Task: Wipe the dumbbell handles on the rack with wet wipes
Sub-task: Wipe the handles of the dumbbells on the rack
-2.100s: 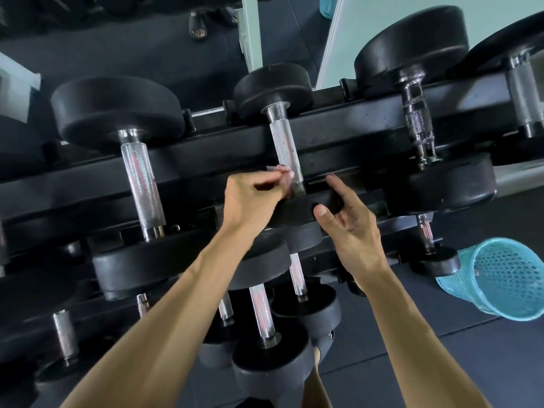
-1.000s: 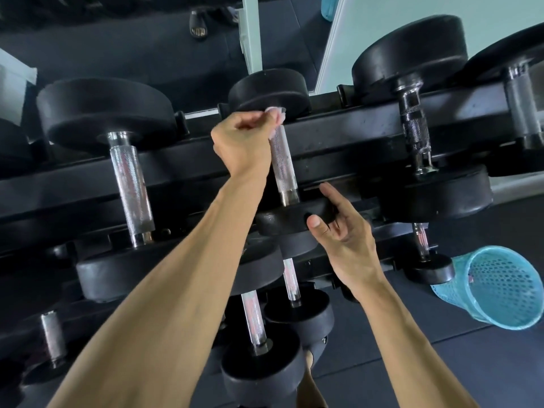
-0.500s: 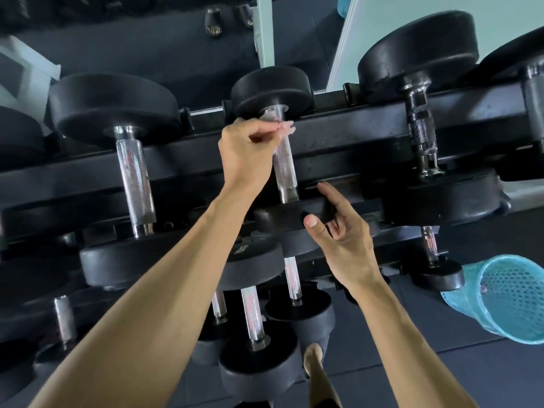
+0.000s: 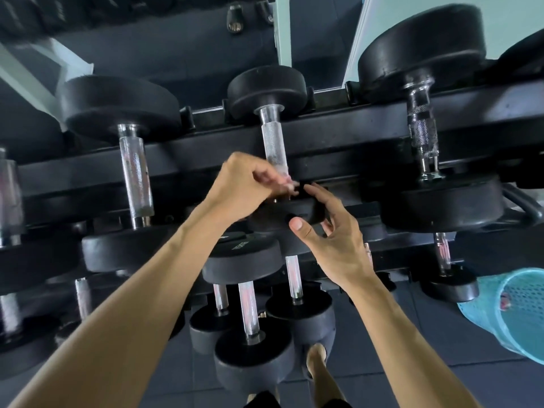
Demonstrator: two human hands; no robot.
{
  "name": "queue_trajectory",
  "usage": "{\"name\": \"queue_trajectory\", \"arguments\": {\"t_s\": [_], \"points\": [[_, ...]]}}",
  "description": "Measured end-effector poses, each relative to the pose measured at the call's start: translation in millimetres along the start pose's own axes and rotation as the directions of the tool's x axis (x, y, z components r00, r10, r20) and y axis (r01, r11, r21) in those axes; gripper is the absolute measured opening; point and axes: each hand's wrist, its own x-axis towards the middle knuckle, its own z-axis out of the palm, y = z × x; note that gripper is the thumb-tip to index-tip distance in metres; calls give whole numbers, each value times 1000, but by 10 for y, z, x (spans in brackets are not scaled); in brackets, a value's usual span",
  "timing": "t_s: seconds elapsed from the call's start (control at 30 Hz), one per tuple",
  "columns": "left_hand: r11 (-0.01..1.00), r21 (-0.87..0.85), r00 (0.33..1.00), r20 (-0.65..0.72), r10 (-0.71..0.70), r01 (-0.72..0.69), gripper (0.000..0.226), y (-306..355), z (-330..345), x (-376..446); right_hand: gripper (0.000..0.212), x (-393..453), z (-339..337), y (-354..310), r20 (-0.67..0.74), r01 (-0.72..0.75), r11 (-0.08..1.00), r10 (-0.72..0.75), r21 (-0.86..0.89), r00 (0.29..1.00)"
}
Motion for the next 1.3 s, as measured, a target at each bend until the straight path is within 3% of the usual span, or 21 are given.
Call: {"name": "queue_trajectory", "arguments": {"t_s": [0.07,0.17,0.27,0.33,0.37,0.53,0.63,0.7,0.8,0.97,1.03,1.13,1.2,1.3], "points": [[999,18,999,10,-33,33,12,-3,24,-76,62,4,0,5,2,2,1000,-2,-2,1000],[991,95,986,-123,108,-97,10,107,43,45,60,6,-18,-12,16,3,1000,-2,-6,1000],[930,253,866,-360,348,-268,6,160,19,358,59,4,-27,-29,19,3,1000,-3,9,1000],[887,375,774,-465,430,-267,9,134,35,484,59,4,-26,-22,17,6,1000,-6,20,1000],[882,387,761,-477,440,-268,11,116,74,479,60,6,-24,-17,14,9,1000,-9,26,1000],[821,453,817,-283,502,-347,21,50,56,187,66,3,-28,1,27,11,999,-12,52,1000],[749,512,808,-162,566,-421,24,135,-62,286,66,9,-40,18,34,11,998,-13,59,999],[735,567,793,-217,569,-372,34,172,-75,422,66,13,-43,28,36,12,998,-14,61,999],[805,507,787,-339,516,-309,25,150,-16,418,67,17,-41,17,36,5,997,-8,79,999],[949,124,901,-299,313,-289,16,36,-6,219,68,7,-44,-3,35,7,996,-10,86,999],[959,77,882,-378,281,-272,13,67,-11,339,68,6,-46,-5,43,2,995,-6,96,999],[967,132,801,-543,253,-216,13,121,68,487,68,12,-45,7,43,-1,995,-4,101,999],[960,193,814,-511,275,-203,15,158,130,373,69,20,-37,23,32,8,996,-11,91,999],[905,320,879,-293,377,-281,22,96,140,138,68,16,-23,39,29,10,996,-13,83,999]]}}
